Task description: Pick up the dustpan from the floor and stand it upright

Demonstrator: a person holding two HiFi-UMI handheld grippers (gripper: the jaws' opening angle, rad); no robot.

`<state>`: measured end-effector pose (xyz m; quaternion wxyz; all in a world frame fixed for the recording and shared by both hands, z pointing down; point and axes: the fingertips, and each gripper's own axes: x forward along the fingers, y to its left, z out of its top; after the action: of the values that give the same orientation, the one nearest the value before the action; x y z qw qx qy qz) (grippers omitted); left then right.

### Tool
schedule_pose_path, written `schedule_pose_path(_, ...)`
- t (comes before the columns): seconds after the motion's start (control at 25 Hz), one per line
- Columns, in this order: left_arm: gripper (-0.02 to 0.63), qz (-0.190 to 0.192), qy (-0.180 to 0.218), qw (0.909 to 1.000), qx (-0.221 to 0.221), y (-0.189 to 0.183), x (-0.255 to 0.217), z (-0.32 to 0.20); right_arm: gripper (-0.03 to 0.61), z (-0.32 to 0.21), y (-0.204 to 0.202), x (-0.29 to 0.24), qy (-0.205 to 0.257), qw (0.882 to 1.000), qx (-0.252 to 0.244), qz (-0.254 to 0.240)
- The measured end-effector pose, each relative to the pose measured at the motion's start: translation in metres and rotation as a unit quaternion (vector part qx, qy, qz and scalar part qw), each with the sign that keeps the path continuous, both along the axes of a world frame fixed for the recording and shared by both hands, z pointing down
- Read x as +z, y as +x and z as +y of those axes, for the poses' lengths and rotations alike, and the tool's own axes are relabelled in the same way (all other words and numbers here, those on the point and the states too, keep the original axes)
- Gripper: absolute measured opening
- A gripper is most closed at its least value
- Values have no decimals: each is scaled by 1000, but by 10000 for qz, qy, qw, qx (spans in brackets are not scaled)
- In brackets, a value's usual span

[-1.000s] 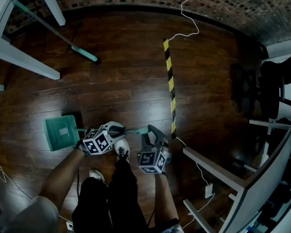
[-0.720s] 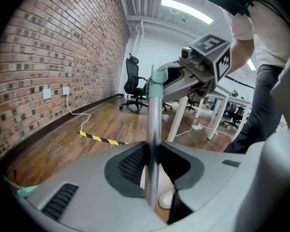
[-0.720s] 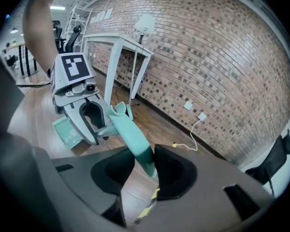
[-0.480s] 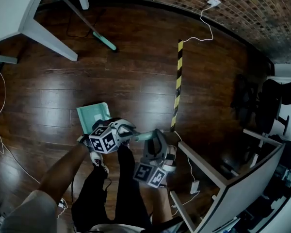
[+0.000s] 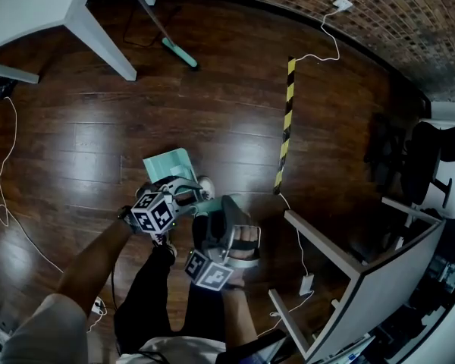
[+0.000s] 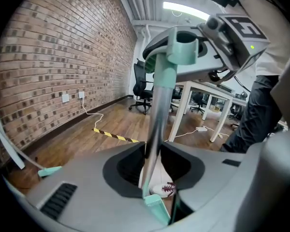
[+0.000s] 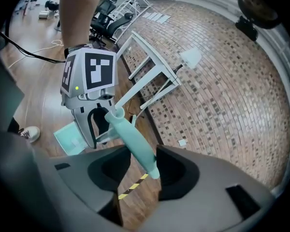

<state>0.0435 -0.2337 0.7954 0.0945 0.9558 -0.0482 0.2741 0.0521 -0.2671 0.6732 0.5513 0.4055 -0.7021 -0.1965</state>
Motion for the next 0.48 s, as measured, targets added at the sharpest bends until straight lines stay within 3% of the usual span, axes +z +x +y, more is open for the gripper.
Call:
schedule_pose_path(0.08,127,61,-133,9996,-234,-9,0,0,166,4,-5,-1,4,10000,-55,64)
schedule_pose_path(0.16,177,120,-243,9988,-417,-17,0,3,189,10,-5,-1,-60,9999,-98,98)
schedule_pose_path(0.32,181,87,-211,9987,-463,-29,-1,10,238,15,-2,2,-195,9996,-154,139)
schedule_pose_path(0.48,179,82,-118,9984,-538,-39,-13,12,217,25,12,4,-242,9986,-123,453)
